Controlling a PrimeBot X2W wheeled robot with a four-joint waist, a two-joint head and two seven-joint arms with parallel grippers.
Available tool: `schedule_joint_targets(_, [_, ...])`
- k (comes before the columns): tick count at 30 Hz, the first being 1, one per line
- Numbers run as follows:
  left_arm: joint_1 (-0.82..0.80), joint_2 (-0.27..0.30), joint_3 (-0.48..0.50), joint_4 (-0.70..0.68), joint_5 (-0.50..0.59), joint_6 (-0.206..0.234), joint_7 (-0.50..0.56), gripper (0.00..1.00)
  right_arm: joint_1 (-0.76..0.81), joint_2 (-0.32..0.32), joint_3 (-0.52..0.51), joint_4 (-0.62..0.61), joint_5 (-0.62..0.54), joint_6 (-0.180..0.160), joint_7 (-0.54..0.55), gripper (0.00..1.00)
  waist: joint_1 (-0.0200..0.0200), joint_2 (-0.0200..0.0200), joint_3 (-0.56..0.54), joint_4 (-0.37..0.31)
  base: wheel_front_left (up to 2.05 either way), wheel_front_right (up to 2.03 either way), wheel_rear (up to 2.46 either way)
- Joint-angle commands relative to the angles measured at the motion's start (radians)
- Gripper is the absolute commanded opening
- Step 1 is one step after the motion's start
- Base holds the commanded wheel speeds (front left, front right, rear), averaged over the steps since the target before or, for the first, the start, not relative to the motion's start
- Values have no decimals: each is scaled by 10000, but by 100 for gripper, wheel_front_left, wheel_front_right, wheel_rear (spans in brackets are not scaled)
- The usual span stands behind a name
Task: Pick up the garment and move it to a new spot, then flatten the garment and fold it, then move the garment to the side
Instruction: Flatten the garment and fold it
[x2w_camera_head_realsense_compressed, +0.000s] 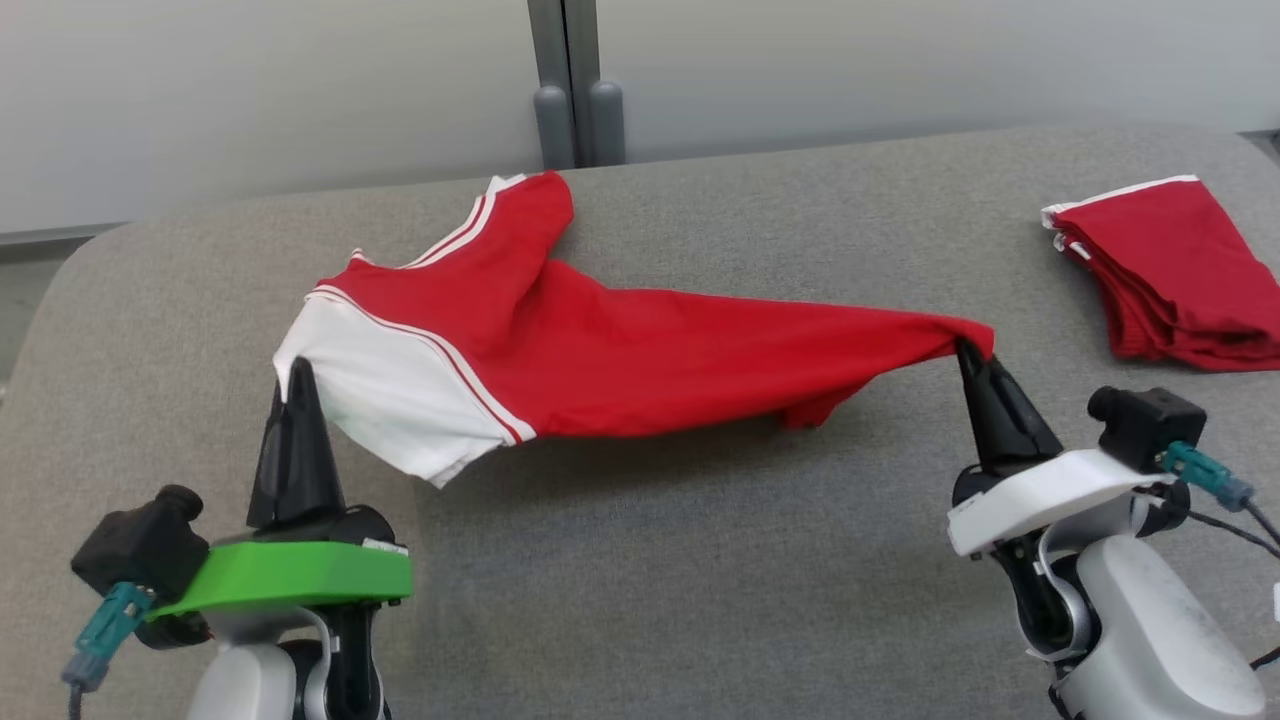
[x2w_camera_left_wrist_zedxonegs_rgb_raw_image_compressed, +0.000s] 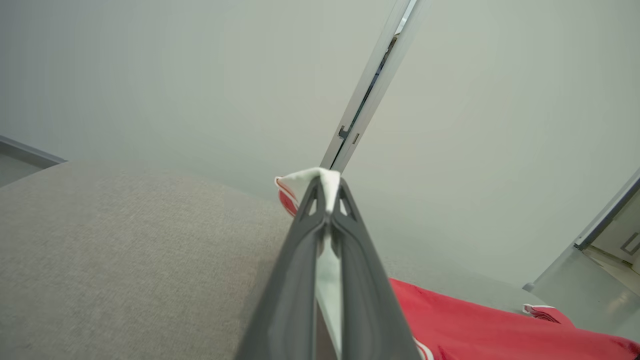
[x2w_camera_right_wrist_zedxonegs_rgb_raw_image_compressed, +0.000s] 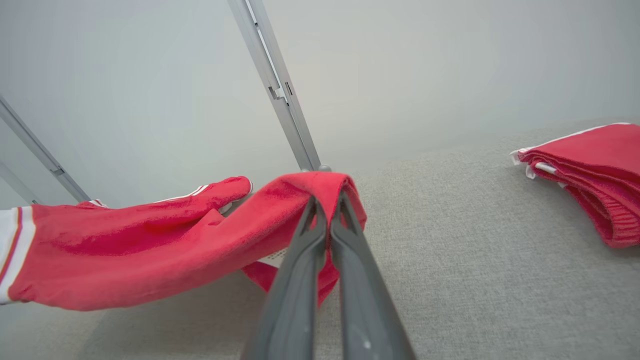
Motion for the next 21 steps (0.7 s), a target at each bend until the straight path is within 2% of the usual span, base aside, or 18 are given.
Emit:
schedule_joint_targets(1, [7,5,44,-449,-77,23,38,0,207,-200,-62,-581,172,-11,109,0,0,-1,-448,-320,0,0,0])
schedule_joint_targets(10, [-533,507,270,-4073,-162,251,857,0,1028,-663,-1002,-4759,719,-8,1518,0,0,-1,-1006,-652,0,0,0])
schedule_joint_targets(15, [-1096,962,357,-5851,18,393,1620,0,1484,-530,-1875,-6924,863,-7,2379,0,0,-1,-1080,-743,0,0,0])
schedule_joint_targets(21, [-1971,1533,307,-7082,307,474,2607,0,1790,-313,-2669,-8730,804,-5,3334,0,0,-1,-913,-808,0,0,0])
